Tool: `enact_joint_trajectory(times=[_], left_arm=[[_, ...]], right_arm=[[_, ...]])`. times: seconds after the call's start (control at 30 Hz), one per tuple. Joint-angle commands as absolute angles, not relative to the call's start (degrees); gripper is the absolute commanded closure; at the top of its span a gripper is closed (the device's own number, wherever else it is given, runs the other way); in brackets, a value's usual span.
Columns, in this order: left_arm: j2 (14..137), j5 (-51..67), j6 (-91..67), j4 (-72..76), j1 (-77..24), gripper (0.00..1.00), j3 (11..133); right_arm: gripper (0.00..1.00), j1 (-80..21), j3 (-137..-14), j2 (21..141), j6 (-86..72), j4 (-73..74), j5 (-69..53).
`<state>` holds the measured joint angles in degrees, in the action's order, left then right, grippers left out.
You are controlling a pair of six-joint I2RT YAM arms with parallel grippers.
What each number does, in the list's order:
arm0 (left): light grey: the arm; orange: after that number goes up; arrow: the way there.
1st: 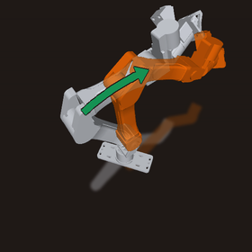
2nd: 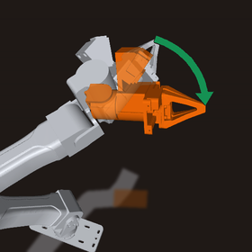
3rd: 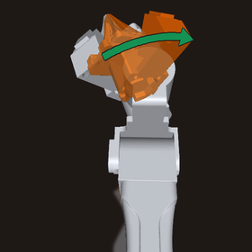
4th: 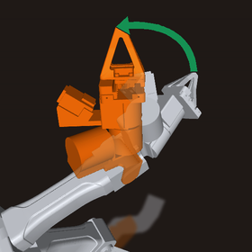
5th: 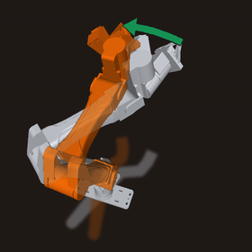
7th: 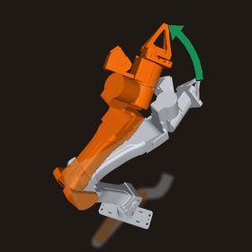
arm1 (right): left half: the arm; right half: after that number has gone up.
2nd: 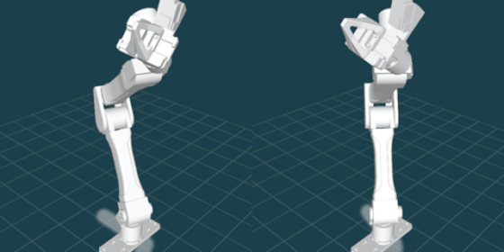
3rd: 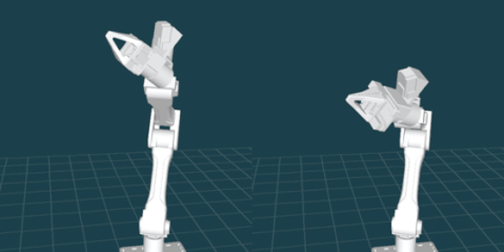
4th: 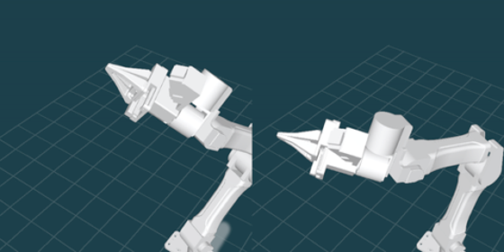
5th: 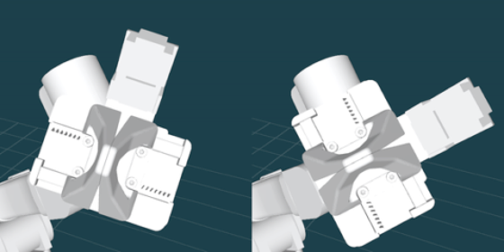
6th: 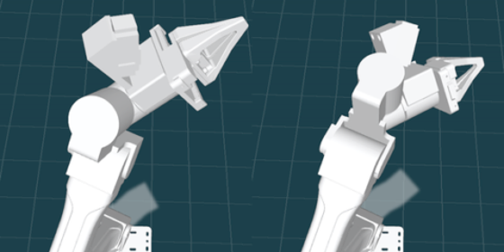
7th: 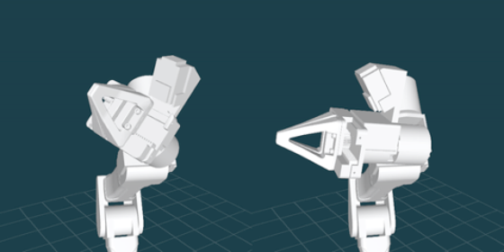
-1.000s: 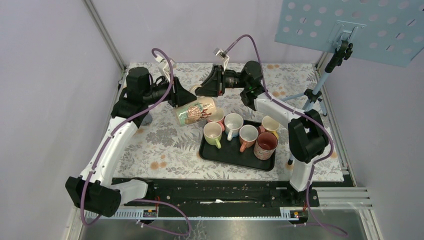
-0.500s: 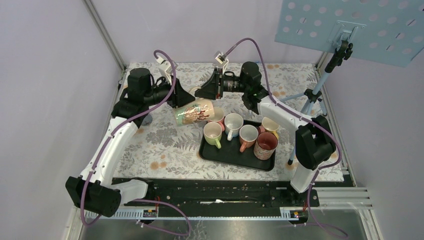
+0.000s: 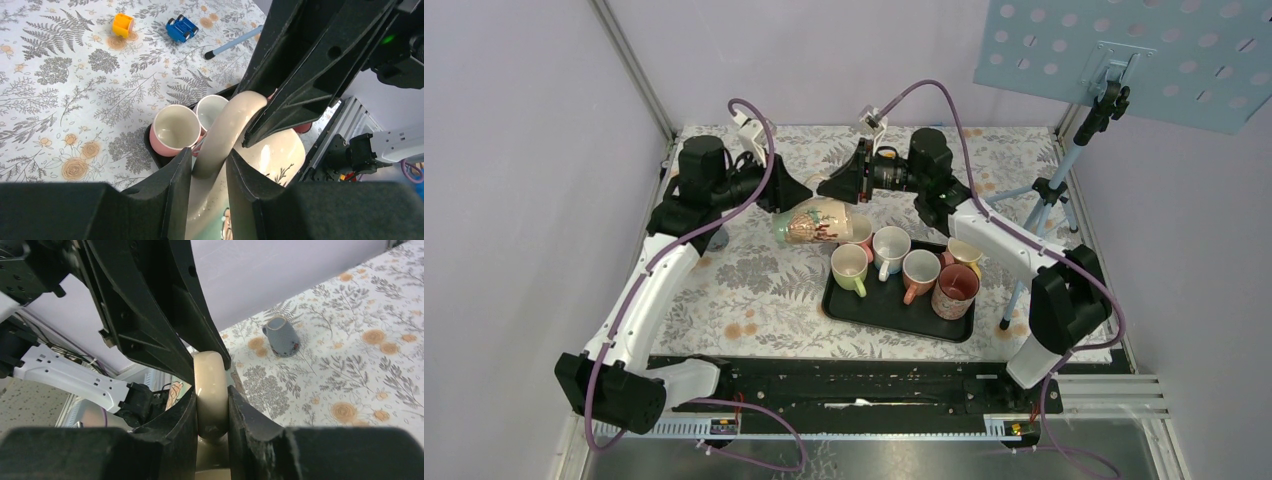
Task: Turn the mug right side up
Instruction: Turn over the cup at the center of the board.
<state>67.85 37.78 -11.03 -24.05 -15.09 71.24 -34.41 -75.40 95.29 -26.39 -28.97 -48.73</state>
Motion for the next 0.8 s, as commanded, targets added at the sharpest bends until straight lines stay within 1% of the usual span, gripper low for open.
enact_joint_trajectory(times=[0.0, 0.37, 0.53, 0.63, 0.7, 0.77], left_arm=[[66.4, 36.1, -12.5, -17.9, -14.3, 0.66, 72.1], [66.6, 36.5, -15.4, -13.8, -15.2, 0.65, 69.7], [66.5, 33.7, -16.7, -13.5, -15.3, 0.65, 69.2], [65.8, 29.3, -19.0, -13.7, -15.3, 0.6, 69.1], [65.4, 26.1, -20.6, -14.5, -15.3, 0.58, 69.5], [65.0, 23.3, -22.3, -15.8, -15.4, 0.53, 69.9]], right_arm=[[1.0, -35.3, -75.1, 89.8, -23.8, -27.8, -45.4], [1.0, -35.8, -73.6, 86.3, -22.6, -23.3, -40.3], [1.0, -35.9, -73.9, 85.3, -22.6, -21.9, -39.1], [1.0, -36.1, -74.7, 84.6, -22.1, -18.9, -38.3], [1.0, -36.1, -75.2, 84.1, -21.7, -17.1, -37.8], [1.0, -36.1, -75.7, 83.5, -21.1, -15.0, -37.3]])
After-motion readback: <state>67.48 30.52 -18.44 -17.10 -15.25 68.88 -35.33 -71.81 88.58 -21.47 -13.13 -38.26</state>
